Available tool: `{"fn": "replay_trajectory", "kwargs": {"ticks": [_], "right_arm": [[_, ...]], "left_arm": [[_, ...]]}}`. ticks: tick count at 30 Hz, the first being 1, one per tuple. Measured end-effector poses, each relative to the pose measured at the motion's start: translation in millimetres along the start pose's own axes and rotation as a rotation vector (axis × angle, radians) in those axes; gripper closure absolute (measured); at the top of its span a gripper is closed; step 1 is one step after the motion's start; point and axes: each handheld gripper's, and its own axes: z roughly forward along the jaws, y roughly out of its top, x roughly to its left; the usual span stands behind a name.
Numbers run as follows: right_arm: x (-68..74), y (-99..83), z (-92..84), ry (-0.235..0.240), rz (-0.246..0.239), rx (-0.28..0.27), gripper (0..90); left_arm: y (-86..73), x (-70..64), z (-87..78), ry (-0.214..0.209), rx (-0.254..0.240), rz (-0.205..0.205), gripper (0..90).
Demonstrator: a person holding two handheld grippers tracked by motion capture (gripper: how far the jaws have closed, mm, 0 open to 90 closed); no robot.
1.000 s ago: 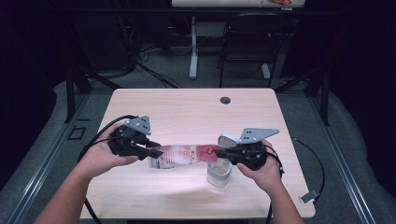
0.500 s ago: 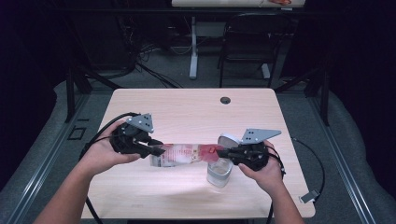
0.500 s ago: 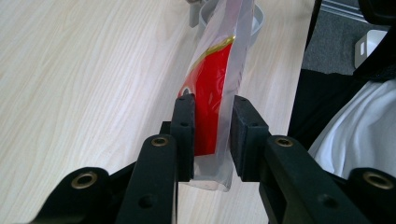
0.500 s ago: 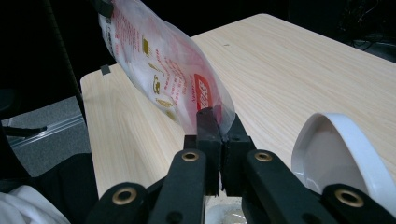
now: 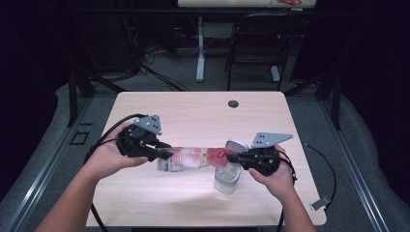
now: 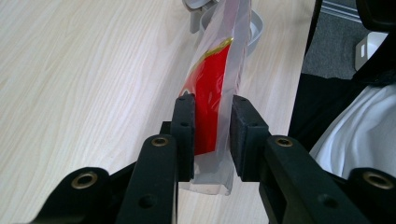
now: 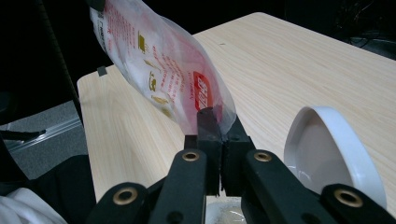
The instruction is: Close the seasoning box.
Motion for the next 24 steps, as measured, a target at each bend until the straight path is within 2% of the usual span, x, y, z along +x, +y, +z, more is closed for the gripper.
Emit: {"fn": "replay_trajectory", "kwargs": {"ticks": [16, 24], "right_arm": [[-5.5, -4.1, 0.7, -0.011, 0.02, 0.012, 89.2], [-4.9, -3.8, -0.9, -0.009, 0.022, 0.017, 88.9]], "left_arm": [[8.4, 0.7, -0.6, 0.002, -0.004, -0.006, 74.0], [14.4, -3.7, -5.0, 0.005, -0.001, 0.007, 74.2]]}}
